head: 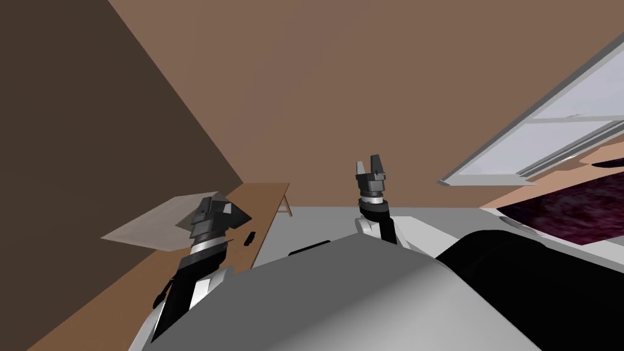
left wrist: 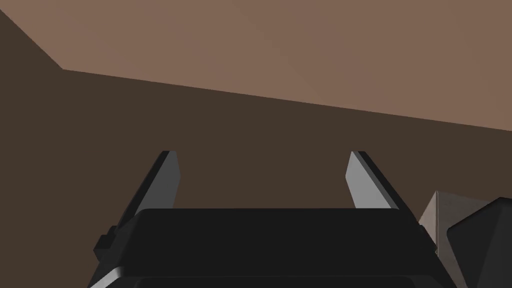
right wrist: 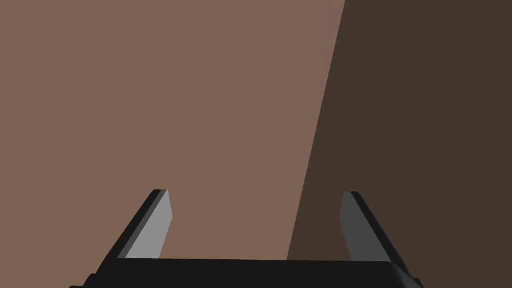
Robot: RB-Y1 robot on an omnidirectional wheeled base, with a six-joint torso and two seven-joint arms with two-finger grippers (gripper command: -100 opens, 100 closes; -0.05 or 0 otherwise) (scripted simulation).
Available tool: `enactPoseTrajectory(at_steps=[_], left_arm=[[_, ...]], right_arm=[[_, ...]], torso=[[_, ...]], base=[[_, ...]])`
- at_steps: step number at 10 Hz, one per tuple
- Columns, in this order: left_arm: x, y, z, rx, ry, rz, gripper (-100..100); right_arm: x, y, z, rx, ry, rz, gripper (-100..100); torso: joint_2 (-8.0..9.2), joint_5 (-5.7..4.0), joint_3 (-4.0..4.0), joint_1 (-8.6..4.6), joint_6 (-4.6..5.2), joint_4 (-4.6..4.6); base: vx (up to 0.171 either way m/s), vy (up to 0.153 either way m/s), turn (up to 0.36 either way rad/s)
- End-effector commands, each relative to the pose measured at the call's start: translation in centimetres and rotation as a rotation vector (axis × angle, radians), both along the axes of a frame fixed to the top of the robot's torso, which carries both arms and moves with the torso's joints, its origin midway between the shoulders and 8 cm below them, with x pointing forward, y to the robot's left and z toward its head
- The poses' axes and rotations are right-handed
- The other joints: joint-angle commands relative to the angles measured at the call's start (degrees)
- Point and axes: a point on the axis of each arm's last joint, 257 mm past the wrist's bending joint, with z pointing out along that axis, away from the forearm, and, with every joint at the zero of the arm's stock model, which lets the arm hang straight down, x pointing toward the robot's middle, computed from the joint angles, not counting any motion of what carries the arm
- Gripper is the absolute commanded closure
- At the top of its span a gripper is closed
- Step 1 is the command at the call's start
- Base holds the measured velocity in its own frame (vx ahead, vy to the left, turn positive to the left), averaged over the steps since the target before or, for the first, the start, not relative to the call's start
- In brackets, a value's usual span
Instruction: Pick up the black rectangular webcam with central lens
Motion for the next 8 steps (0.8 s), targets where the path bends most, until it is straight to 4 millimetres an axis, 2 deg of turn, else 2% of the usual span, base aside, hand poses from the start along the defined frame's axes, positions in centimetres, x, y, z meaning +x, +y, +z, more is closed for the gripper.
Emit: enactPoseTrajectory(at_steps=[1,2,3,4,5,6,8], left_arm=[[0.3,1.2,-2.4,-0.017,0.076,0.022,-100],[0.3,1.2,-2.4,-0.017,0.076,0.022,-100],[0.4,2.6,-4.5,-0.033,0.136,0.041,-100],[0.4,2.6,-4.6,-0.034,0.141,0.043,-100],[0.4,4.0,-6.8,-0.052,0.202,0.064,-100],[0.4,4.0,-6.9,-0.053,0.206,0.065,-100],[-0.1,6.8,-11.0,-0.093,0.32,0.111,-100]], right_arm=[[0.0,0.0,0.0,0.0,0.0,0.0,0],[0.0,0.0,0.0,0.0,0.0,0.0,0],[0.0,0.0,0.0,0.0,0.0,0.0,0],[0.0,0.0,0.0,0.0,0.0,0.0,0],[0.0,0.0,0.0,0.0,0.0,0.0,0],[0.0,0.0,0.0,0.0,0.0,0.0,0],[0.0,0.0,0.0,0.0,0.0,0.0,0]], torso=[[0.0,0.0,0.0,0.0,0.0,0.0],[-0.05,0.01,-0.03,0.02,-0.01,-0.01],[-0.04,0.0,-0.02,0.02,0.0,-0.01],[-0.03,0.0,-0.02,-0.04,-0.01,-0.01],[0.02,-0.01,0.01,-0.04,0.0,0.0],[-0.06,-0.01,-0.03,-0.06,0.0,-0.01],[-0.03,0.0,-0.01,0.02,-0.01,0.0]], base=[[0.117,-0.038,0.033],[0.11,-0.039,0.018],[0.108,-0.056,0.038],[0.088,-0.056,0.025],[0.121,-0.06,0.028],[0.103,-0.059,0.027],[0.127,-0.063,0.063]])
